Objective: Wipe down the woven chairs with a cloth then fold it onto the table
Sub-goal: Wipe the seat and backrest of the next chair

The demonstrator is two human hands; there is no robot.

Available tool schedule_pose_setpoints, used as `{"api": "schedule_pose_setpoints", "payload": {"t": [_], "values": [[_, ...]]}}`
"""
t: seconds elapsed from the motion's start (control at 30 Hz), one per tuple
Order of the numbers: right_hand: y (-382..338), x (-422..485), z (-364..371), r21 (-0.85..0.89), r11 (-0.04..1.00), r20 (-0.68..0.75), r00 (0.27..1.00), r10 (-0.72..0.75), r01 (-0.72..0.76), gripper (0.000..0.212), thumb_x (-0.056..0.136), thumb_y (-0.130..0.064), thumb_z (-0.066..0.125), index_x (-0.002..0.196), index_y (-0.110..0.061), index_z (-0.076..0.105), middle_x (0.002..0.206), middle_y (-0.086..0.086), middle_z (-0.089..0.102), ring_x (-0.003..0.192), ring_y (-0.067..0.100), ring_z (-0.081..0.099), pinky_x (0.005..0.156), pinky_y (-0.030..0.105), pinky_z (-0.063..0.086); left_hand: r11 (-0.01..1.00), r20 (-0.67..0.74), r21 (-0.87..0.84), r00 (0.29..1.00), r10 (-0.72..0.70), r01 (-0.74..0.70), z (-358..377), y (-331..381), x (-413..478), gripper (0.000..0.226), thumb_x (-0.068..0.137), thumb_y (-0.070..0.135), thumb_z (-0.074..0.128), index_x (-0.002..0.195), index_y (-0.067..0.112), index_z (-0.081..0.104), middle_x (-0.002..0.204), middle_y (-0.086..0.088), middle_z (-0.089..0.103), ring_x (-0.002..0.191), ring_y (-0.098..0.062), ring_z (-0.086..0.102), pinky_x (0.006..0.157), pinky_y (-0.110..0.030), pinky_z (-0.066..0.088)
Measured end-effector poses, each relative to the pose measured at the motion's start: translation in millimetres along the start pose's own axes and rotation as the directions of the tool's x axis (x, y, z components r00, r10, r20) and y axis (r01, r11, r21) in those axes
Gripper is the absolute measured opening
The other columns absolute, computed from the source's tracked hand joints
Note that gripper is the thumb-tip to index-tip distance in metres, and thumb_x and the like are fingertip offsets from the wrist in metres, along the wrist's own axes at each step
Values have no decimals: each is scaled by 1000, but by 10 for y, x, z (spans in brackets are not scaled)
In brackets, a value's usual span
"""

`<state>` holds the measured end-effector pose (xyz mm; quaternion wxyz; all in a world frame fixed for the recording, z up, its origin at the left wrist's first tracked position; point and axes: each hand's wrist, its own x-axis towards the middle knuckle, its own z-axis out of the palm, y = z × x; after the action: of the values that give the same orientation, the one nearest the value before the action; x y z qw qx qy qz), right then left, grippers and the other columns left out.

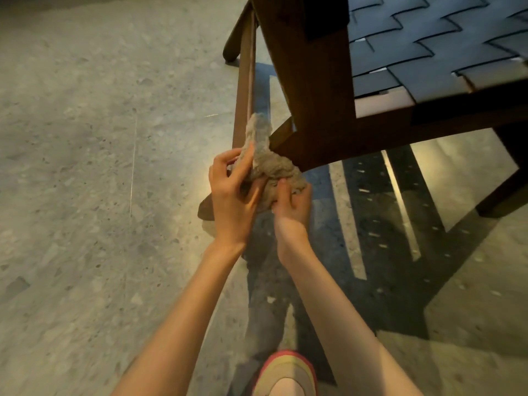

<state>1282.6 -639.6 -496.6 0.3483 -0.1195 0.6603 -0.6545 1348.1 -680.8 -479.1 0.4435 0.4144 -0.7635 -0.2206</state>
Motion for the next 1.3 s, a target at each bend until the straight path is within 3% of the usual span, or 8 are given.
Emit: {"api": "schedule_pose_setpoints", "payload": {"t": [0.17, 0.27, 0.4, 0.67, 0.8, 0.93, 1.17, 1.3], "values": [[-466, -19, -383, 275, 960, -47, 998, -42, 54, 13, 96, -22, 56, 102, -32, 51, 101, -9, 62, 93, 5, 64, 71, 15, 50, 999, -118, -52, 993, -11, 4, 229, 492, 114, 50, 81, 18, 71, 127, 4, 56, 120, -22, 49, 112, -19, 40, 97, -16, 33], [-624, -46, -492, 340, 938, -96, 995, -36, 66, 15, 95, -15, 56, 100, -28, 51, 106, 1, 62, 97, 12, 63, 75, 21, 53, 980, -224, -165, 964, -145, 109, 354, 692, 27, 57, 77, 17, 76, 126, 3, 53, 120, -14, 42, 113, -11, 33, 104, -24, 33], [-806, -47, -780, -36, 960, -257, 926, -278, 279, 18, 89, -18, 65, 106, -12, 63, 82, -10, 69, 79, 1, 67, 73, 21, 54, 938, -331, -336, 921, -203, 86, 497, 902, -27, 51, 77, 9, 76, 117, -2, 46, 113, -11, 44, 106, -28, 50, 93, -47, 46], [-1248, -69, -1379, -303, 745, -393, 634, -666, 595, 15, 85, -18, 71, 96, -17, 62, 84, -18, 62, 77, -1, 65, 65, 13, 52, 950, -280, -306, 959, -31, -59, 740, 1425, -10, 40, 81, 7, 73, 114, -4, 53, 109, -11, 54, 101, -5, 47, 87, -18, 47], [-1695, 81, -1673, -516, 511, -271, 435, -859, 688, 17, 87, -18, 68, 99, -10, 59, 91, -4, 60, 79, 4, 58, 66, 13, 49, 947, -203, -281, 974, 98, -154, 862, 1896, 234, 33, 87, 7, 66, 119, -1, 59, 103, -15, 55, 94, -7, 46, 85, -13, 43], [-2190, 360, -1930, -652, 397, -174, 382, -907, 646, 18, 88, -18, 65, 99, -6, 57, 99, 3, 58, 85, 8, 55, 69, 13, 48, 939, -65, -302, 987, 150, -162, 963, 2323, 489, 29, 90, 9, 62, 118, 5, 61, 107, -8, 51, 95, -13, 52, 81, -23, 50], [-2850, 722, -2352, -865, 55, 284, 577, -766, 499, 15, 93, -14, 52, 105, -6, 50, 105, 10, 52, 87, 25, 56, 70, 39, 48, 968, 194, -208, 964, 181, -140, 1265, 2855, 775, 35, 93, 13, 56, 128, 11, 53, 120, -10, 44, 104, -12, 45, 86, -9, 31], [-3030, 731, -2654, -830, -83, 426, 530, -734, 552, 11, 93, -6, 50, 103, 0, 50, 100, 16, 52, 80, 34, 57, 63, 39, 43, 940, 232, -266, 932, 277, -213, 1420, 2978, 728, 34, 96, 21, 53, 128, 11, 53, 122, -10, 44, 109, -18, 46, 92, -20, 37]]}}
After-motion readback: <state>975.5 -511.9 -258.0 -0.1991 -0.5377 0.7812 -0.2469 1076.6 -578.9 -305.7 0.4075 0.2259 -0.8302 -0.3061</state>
